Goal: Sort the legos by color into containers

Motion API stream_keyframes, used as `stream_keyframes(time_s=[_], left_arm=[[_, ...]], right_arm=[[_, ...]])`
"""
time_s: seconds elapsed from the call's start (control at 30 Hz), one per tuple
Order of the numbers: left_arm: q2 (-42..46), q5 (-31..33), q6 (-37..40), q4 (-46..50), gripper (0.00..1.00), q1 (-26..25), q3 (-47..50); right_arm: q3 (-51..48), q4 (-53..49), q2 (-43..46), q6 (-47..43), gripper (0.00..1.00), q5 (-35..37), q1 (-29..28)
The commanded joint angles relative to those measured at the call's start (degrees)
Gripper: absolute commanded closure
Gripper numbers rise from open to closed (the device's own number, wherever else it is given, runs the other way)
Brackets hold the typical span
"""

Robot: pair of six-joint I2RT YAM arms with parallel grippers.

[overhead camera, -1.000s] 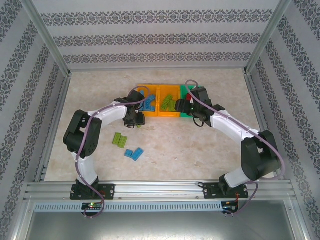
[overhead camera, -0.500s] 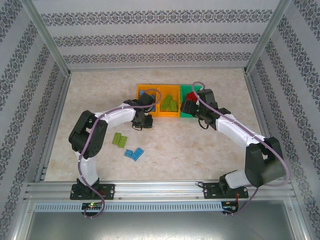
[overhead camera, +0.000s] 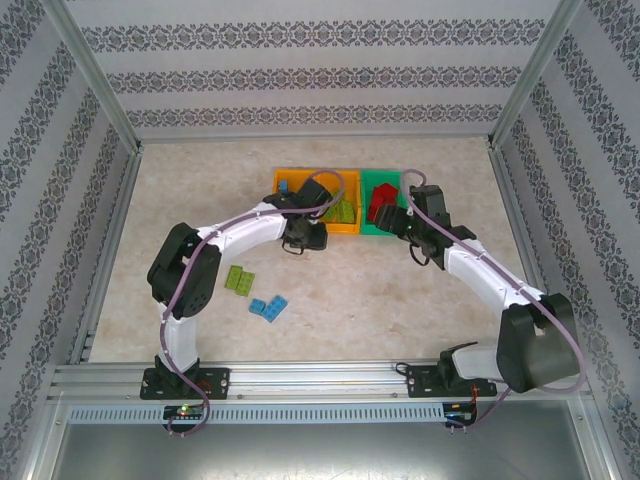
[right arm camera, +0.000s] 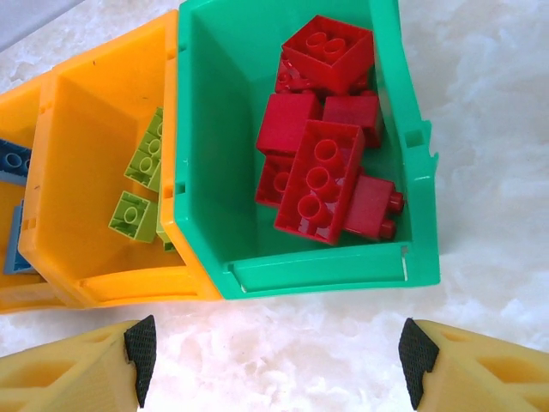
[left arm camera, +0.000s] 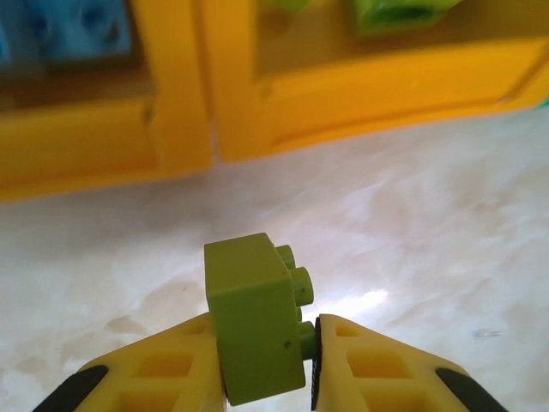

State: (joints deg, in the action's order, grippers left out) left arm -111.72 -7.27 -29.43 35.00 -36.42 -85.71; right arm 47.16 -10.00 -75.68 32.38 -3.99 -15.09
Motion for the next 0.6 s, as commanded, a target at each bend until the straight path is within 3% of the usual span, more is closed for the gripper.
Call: stream_keyframes(time_s=[0.0, 0.33, 0.47, 0.57], left_arm=[[-0.2, 0.6, 3.0, 3.7, 0.72, -0.2, -7.6], [-18.1, 0.1, 6.7, 11.5, 0.71, 2.5, -32.8], [-23.7, 0.2, 6.5, 14.5, 0.65, 3.9, -41.0], [-23.9, 0.3, 6.1, 14.0, 0.57, 4.3, -41.9]], right_arm=[[-2.2, 1.1, 2.0, -2.4, 0.23, -1.9, 0.2], [-9.0, 2.1, 8.1, -6.1, 0.23, -3.1, -2.3], [-10.8, 2.3, 9.9, -9.2, 0.23, -4.5, -5.4], [-11.9, 3.0, 10.4, -12.5, 0.22, -4.9, -9.9]])
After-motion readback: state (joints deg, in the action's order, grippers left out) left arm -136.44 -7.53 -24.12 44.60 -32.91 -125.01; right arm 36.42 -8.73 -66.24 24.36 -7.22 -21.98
